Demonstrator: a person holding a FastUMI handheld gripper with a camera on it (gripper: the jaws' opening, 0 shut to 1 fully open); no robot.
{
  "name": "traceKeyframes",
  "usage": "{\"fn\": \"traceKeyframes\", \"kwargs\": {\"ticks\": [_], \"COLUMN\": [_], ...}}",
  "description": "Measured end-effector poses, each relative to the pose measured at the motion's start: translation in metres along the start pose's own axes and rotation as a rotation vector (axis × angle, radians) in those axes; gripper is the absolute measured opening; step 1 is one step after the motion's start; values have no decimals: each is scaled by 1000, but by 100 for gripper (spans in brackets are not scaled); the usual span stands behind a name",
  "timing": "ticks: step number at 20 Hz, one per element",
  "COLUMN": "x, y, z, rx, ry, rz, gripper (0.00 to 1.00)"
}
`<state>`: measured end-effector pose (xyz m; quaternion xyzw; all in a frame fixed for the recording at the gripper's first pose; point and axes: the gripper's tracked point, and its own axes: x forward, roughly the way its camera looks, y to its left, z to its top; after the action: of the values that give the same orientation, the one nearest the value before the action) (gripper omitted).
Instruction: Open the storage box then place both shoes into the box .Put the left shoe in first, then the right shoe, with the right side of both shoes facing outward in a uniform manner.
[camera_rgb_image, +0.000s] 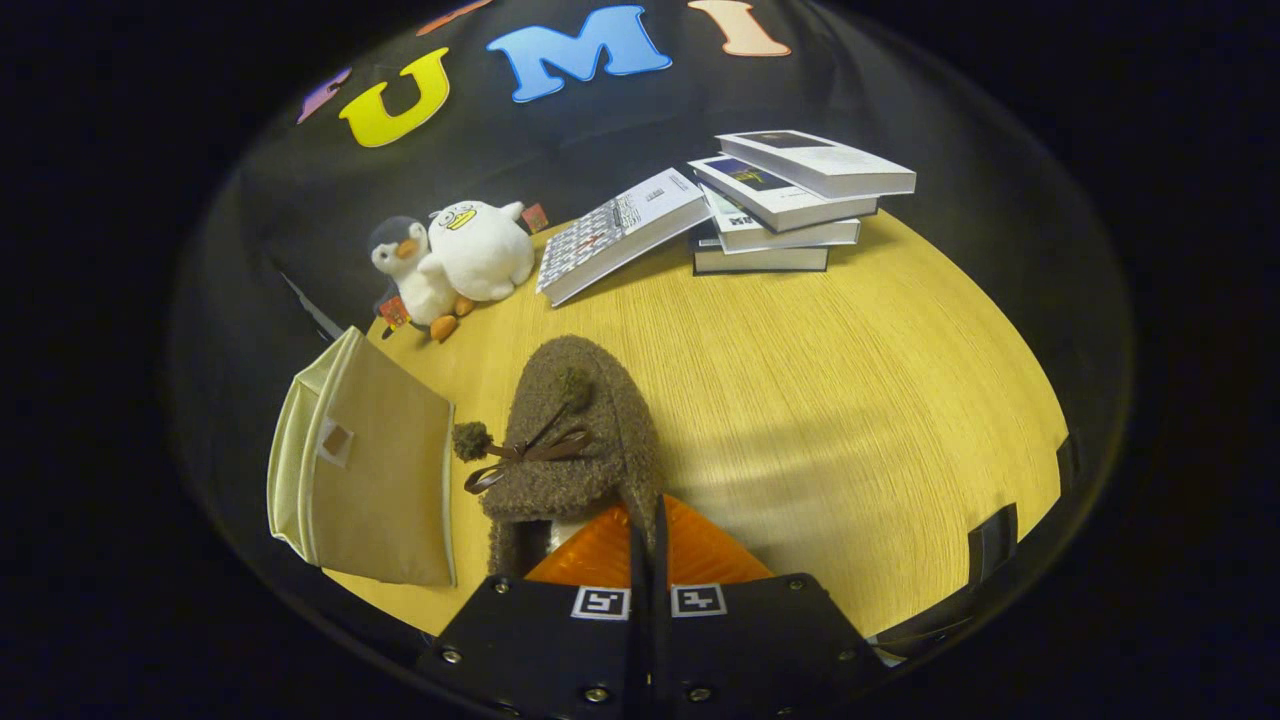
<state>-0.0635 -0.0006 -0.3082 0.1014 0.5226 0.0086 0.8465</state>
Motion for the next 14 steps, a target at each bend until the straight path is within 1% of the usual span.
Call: {"fn": "traceKeyframes", "kwargs": {"ticks": [7,14], "x": [-29,-38], "y": [61,133], "z": [31,47], "rx": [20,29], "ry": [-50,-73], "rz": [53,132], "gripper": [1,1]}}
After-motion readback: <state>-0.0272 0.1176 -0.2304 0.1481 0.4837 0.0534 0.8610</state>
